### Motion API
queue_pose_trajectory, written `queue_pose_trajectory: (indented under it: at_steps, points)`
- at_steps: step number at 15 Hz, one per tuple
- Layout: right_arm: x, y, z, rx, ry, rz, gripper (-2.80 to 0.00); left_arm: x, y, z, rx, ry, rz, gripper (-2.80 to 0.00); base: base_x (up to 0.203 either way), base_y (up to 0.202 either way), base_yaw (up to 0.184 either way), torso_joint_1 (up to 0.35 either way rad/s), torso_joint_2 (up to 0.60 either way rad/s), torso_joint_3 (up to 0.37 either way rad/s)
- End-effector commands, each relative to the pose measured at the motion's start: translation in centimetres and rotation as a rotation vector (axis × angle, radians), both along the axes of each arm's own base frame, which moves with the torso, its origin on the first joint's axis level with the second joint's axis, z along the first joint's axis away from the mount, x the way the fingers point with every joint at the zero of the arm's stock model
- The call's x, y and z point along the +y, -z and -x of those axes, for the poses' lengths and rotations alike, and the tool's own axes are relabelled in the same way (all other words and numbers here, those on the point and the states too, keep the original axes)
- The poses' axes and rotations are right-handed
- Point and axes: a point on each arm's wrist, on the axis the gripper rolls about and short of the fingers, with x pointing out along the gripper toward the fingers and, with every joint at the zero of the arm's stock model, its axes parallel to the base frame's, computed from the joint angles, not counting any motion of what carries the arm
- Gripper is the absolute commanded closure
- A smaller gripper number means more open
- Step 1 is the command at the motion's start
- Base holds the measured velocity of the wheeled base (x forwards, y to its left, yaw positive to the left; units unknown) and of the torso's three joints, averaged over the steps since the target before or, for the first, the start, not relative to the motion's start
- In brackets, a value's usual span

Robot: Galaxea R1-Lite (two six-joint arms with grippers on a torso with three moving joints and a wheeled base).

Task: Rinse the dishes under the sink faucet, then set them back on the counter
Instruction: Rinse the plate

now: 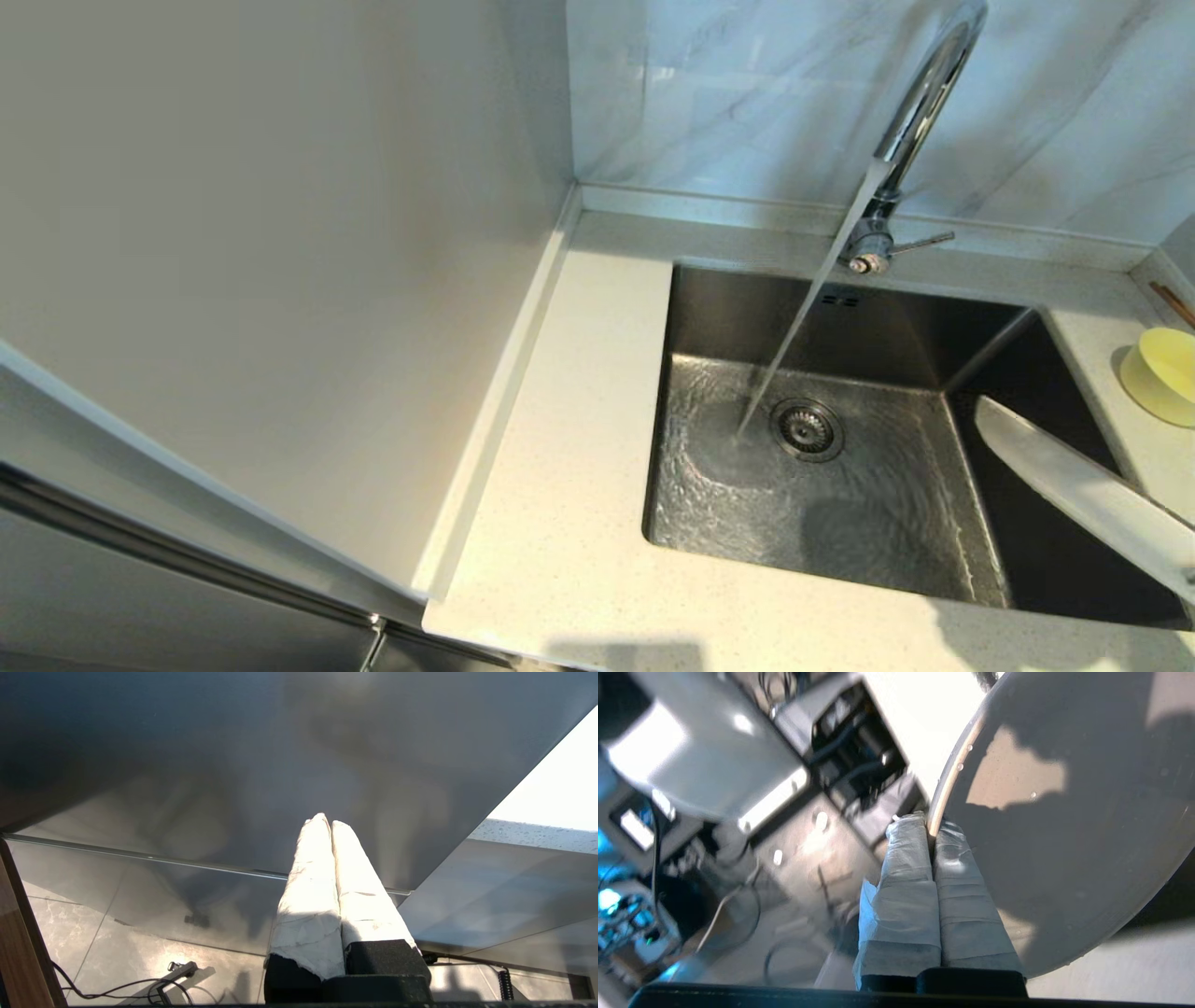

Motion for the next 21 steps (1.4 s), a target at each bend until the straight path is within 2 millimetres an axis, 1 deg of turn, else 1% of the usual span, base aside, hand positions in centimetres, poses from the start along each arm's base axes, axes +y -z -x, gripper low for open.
queue_pose_trajectory:
  at_steps: [1,3,4,7,8,12,14,16,19,21]
  points:
    - [1.9,0.5,-3.2,0.008,-0.020,-0.015,0.00,0.0,0.0,0.0,0.000,-0.001,0.000,0.00,0.000,0.000,0.000,0.000,0.00,0.000]
    - [4.1,0.8,-6.0,-0.023,0.010,-0.080,0.00,0.0,0.0,0.0,0.000,-0.001,0.000,0.00,0.000,0.000,0.000,0.000,0.00,0.000]
    - [5.5,0.8,-7.1,-0.050,0.011,-0.118,0.00,0.0,0.0,0.0,0.000,0.001,0.000,0.00,0.000,0.000,0.000,0.000,0.00,0.000]
    - [7.6,1.2,-8.8,-0.037,-0.003,-0.131,0.00,0.0,0.0,0.0,0.000,0.000,0.000,0.00,0.000,0.000,0.000,0.000,0.00,0.000]
    - [7.9,1.1,-9.3,-0.053,0.013,-0.120,0.00,0.0,0.0,0.0,0.000,-0.001,0.000,0.00,0.000,0.000,0.000,0.000,0.00,0.000]
    - [9.4,0.5,-12.0,-0.089,0.183,-0.121,0.00,0.0,0.0,0.0,0.000,0.000,0.000,0.00,0.000,0.000,0.000,0.000,0.00,0.000]
    - [9.8,0.8,-13.0,-0.121,0.237,-0.110,0.00,0.0,0.0,0.0,0.000,-0.001,0.000,0.00,0.000,0.000,0.000,0.000,0.00,0.000]
    - [10.2,1.0,-13.5,-0.121,0.267,-0.118,0.00,0.0,0.0,0.0,0.000,0.000,0.000,0.00,0.000,0.000,0.000,0.000,0.00,0.000]
    - [10.6,1.7,-14.5,-0.151,0.315,-0.078,0.00,0.0,0.0,0.0,0.000,0.001,0.000,0.00,0.000,0.000,0.000,0.000,0.00,0.000]
    - [11.0,1.9,-15.4,-0.181,0.396,-0.089,0.00,0.0,0.0,0.0,0.000,0.001,0.000,0.00,0.000,0.000,0.000,0.000,0.00,0.000]
